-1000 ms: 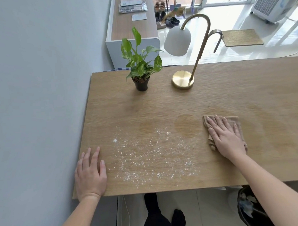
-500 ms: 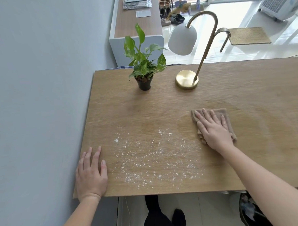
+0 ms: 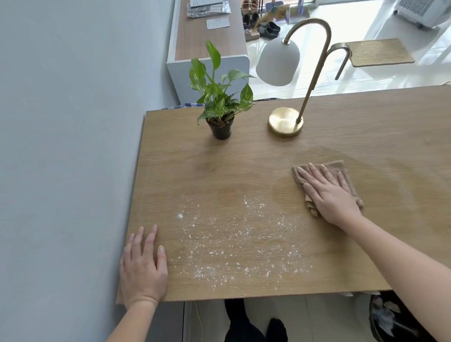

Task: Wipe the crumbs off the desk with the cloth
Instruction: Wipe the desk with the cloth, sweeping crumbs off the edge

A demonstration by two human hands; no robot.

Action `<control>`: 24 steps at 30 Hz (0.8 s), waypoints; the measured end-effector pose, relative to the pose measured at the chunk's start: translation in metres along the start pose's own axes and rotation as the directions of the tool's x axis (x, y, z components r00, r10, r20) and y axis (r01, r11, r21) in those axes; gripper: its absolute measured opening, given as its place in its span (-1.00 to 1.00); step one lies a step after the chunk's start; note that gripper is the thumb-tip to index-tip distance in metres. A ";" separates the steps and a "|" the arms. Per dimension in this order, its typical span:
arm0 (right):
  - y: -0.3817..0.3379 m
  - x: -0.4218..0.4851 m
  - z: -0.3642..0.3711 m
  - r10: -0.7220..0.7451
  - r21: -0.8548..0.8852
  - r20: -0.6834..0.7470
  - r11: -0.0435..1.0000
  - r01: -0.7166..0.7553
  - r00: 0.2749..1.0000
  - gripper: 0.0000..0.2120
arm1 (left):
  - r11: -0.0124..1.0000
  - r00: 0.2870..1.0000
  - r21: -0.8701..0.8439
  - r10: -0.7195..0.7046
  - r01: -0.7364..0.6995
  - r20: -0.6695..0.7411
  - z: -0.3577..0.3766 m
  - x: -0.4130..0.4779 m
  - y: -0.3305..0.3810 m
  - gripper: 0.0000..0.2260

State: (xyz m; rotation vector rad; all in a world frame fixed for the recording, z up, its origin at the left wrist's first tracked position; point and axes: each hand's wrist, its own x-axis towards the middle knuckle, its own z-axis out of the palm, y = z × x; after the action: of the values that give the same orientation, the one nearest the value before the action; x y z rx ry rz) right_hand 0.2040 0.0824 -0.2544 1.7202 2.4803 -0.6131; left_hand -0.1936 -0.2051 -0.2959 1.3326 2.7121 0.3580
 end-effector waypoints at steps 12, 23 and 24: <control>-0.049 0.052 0.000 0.050 0.025 -0.041 0.999 -0.049 0.998 -0.50 | 1.000 1.000 0.009 -0.004 0.004 -0.004 0.000 0.002 -0.001 -0.47; -0.005 0.043 -0.010 0.290 0.109 -0.070 0.953 -0.282 0.954 -0.48 | 1.000 1.000 0.009 -0.010 0.010 -0.001 -0.002 0.001 -0.001 -0.47; -0.016 0.045 -0.006 0.242 0.088 -0.065 0.968 -0.236 0.968 -0.48 | 1.000 1.000 0.009 -0.007 0.007 -0.003 -0.003 0.001 0.000 -0.47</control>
State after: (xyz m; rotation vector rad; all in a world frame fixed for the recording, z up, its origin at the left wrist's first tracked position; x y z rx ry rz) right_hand 0.1735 0.1198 -0.2563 2.0681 2.2703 -0.6425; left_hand -0.1945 -0.2052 -0.2930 1.3255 2.7236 0.3472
